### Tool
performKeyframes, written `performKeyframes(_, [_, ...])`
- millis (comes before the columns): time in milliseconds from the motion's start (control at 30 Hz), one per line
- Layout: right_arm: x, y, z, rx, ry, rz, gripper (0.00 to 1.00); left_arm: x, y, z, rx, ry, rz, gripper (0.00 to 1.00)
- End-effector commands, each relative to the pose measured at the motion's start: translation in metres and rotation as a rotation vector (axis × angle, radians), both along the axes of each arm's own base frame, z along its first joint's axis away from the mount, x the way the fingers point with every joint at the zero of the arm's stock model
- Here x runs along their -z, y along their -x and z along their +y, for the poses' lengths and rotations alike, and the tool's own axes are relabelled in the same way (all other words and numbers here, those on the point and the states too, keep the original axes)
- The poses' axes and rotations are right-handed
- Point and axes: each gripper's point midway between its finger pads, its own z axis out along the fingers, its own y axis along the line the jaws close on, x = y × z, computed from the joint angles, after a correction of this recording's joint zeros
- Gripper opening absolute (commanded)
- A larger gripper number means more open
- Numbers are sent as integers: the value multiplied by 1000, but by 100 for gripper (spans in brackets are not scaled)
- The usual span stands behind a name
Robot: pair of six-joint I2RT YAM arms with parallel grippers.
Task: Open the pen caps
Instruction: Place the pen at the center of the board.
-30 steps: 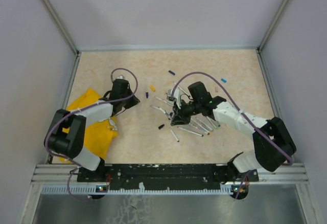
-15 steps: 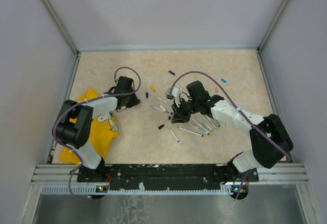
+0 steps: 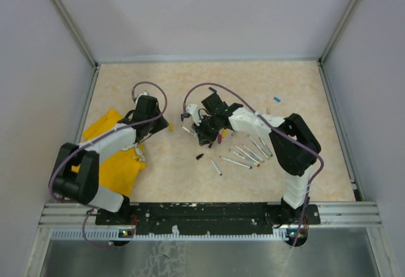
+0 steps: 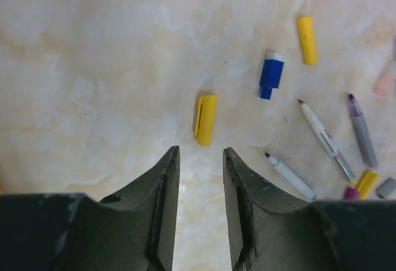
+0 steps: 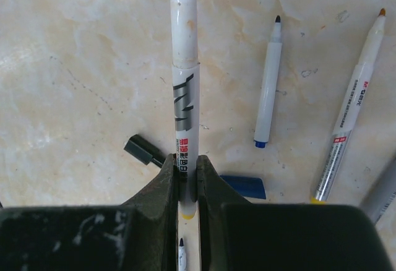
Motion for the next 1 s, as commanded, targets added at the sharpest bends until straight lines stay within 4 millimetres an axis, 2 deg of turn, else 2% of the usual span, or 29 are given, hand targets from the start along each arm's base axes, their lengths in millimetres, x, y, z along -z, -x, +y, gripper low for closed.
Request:
performKeyframes(0, [2,-12,7,16,55,-19,0,-44,14,25,-68,-21,-142,41])
performKeyframes(100, [8,-15,12,15,79,-14,0,-61,32,34,-91,14,-222,44])
performKeyframes(333, [25,-11,23,-3,178,-46,0,-108,66,32,-58,175,-405,48])
performKeyframes(533, [34,-15,23,10,234,-67,0,-142,90,47,-100,218,-509,50])
performKeyframes(700, [40,-12,23,8,270,-80,3,-153,102,49,-89,238,-532,51])
performKeyframes(967, [38,-12,21,15,277,-89,16,-166,114,43,-37,279,-553,53])
